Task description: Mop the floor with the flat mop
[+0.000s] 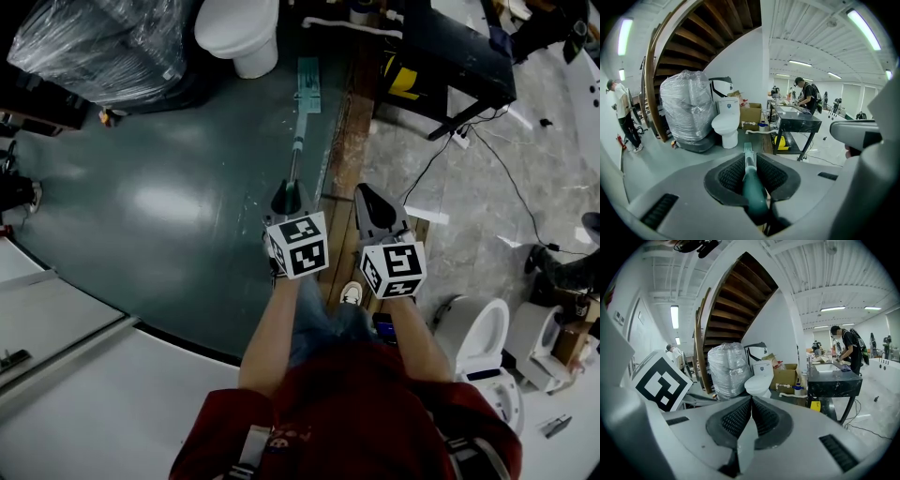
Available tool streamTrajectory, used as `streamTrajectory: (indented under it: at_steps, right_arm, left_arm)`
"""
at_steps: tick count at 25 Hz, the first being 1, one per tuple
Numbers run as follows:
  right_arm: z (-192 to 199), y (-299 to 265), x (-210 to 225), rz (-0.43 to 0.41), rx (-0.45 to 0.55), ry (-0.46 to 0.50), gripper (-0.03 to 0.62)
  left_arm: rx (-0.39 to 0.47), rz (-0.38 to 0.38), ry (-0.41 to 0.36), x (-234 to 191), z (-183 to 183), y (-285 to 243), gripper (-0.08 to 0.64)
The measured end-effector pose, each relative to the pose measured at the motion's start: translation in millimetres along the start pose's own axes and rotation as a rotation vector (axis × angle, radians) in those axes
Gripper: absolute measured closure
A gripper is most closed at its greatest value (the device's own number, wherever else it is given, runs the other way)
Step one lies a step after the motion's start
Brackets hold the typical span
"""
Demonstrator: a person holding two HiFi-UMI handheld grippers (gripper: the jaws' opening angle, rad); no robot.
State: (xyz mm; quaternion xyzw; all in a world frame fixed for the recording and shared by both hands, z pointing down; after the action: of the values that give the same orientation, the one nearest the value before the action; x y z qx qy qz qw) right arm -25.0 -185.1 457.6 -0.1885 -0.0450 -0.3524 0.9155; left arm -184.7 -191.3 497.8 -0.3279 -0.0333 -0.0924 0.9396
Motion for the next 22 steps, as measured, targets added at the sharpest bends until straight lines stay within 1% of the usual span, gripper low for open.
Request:
streamTrajectory:
  at_steps: [11,22]
  right_arm:
    - [-7,61,-23,-0.044,0.030,0.036,0.572]
    - [-4,119,-39,-0.069,0.050,0.068,0.572]
  left_arm:
    - [0.001,-0.042,0.006,6,28,77,0.471]
    - [0.008,-0.071,0.010,17,61,147,0.471]
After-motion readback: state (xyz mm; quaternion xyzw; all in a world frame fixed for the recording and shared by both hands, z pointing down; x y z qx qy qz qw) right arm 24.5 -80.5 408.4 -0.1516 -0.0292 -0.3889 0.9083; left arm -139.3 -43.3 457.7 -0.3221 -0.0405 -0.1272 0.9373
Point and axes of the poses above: the fingertips, and each gripper's own axes: y backward along the fingers, x to its right, z out of its underside, the point moved 6 cm from there along y, backward along the fingers, and after that the axes turned 10 degrees about -z, right-handed, at the moved point
